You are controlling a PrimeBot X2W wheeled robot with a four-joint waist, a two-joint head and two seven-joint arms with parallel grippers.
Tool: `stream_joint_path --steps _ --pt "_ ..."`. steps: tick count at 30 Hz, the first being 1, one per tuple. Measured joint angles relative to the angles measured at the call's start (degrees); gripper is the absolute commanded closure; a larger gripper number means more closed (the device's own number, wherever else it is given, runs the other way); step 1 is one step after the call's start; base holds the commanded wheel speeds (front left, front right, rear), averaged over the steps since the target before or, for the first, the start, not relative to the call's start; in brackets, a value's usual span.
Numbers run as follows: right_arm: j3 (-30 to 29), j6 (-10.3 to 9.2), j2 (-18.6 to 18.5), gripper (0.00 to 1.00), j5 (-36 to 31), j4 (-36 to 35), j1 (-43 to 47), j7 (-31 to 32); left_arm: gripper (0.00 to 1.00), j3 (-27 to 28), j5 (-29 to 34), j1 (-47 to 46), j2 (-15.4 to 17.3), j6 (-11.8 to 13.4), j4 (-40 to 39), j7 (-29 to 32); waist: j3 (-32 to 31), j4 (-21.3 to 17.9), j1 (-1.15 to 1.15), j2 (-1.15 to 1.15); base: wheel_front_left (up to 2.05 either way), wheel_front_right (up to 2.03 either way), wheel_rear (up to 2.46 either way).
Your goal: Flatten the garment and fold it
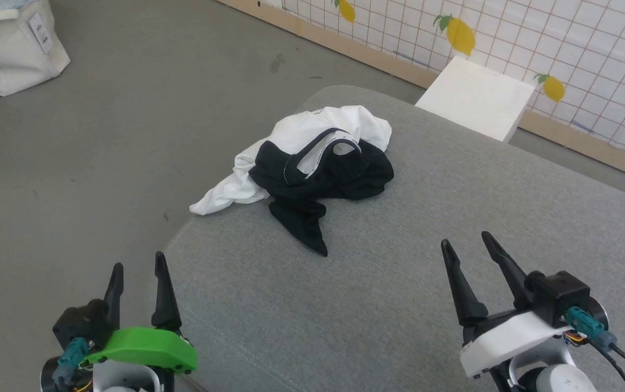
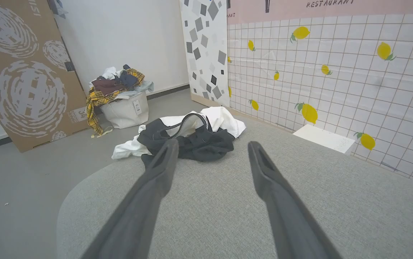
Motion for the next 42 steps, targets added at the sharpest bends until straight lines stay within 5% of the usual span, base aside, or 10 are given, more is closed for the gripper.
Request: stream_joint_path --steps 5,11,23,29,34,42 --pt "0.3 0.0 0.1 0.0 -0.1 -0.2 -1.0 0.1 0.0 -0.6 -3.3 -2.7 1.2 -2.8 1.7 3.2 0.9 -0.2 0.0 0.0 0.0 0.0 0.0" --pt "0.5 0.0 0.1 0.0 -1.7 -2.1 -4.7 1.6 0.0 -0.9 -9.5 -18.0 2.5 -7.7 8.1 12.3 4.4 -1.5 0.0 0.0 0.0 0.0 0.0" --pt "1.9 0.0 0.1 0.0 -5.3 -4.5 -12.1 3.4 0.0 2.7 -20.5 -44.3 8.8 -10.4 21.9 34.2 15.6 -8.7 0.0 0.0 0.0 0.0 0.0" --pt "3.8 0.0 0.1 0.0 -5.3 -4.5 -15.9 2.3 0.0 4.5 -23.0 -49.6 14.2 -7.3 24.5 45.3 21.2 -13.8 0.01 0.0 0.0 0.0 0.0" --pt "4.2 0.0 0.1 0.0 -4.7 -3.5 -17.3 0.8 0.0 6.0 -23.7 -49.8 17.7 -2.0 26.0 52.7 25.5 -18.5 0.01 0.0 0.0 0.0 0.0" --pt "4.1 0.0 0.1 0.0 -4.3 -1.5 -17.4 -0.7 0.0 8.0 -25.5 -41.7 18.6 6.2 24.7 60.9 30.6 -24.2 0.0 0.0 0.0 0.0 0.0"
